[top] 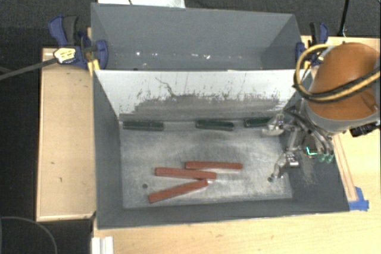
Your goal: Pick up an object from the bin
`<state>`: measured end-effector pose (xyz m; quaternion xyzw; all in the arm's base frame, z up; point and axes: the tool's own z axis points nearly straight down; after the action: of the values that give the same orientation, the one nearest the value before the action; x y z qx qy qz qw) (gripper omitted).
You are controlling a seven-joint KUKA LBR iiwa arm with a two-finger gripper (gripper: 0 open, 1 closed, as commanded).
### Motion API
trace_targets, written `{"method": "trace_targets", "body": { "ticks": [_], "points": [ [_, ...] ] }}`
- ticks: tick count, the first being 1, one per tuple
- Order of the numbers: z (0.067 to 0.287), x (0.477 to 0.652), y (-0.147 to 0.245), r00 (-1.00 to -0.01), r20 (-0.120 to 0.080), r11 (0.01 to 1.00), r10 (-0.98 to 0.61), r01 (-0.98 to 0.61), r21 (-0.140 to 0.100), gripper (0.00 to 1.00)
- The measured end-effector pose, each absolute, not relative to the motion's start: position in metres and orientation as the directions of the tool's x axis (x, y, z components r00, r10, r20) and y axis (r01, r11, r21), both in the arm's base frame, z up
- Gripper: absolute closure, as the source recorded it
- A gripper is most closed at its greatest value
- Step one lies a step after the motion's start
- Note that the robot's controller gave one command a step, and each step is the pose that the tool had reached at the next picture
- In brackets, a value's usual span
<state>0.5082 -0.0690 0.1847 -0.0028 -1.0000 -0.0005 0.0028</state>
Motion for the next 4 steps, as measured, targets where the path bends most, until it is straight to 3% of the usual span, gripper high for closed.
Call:
{"method": "trace_targets", "body": {
  "ticks": [1,2,3,4],
  "points": [
    [0.189,0.51,-0.069,-1.0,-0.003,1.0,0.003,0.003,0.0,0.0],
    [0.13,0.509,-0.022,-0.997,-0.007,0.997,-0.075,-0.075,-0.001,0.0],
    [0.121,0.515,0.011,-0.993,0.003,0.993,-0.121,-0.121,0.001,0.0],
    [0.114,0.51,0.071,-0.938,-0.002,0.938,-0.348,-0.348,0.0,0.0]
  ]
}}
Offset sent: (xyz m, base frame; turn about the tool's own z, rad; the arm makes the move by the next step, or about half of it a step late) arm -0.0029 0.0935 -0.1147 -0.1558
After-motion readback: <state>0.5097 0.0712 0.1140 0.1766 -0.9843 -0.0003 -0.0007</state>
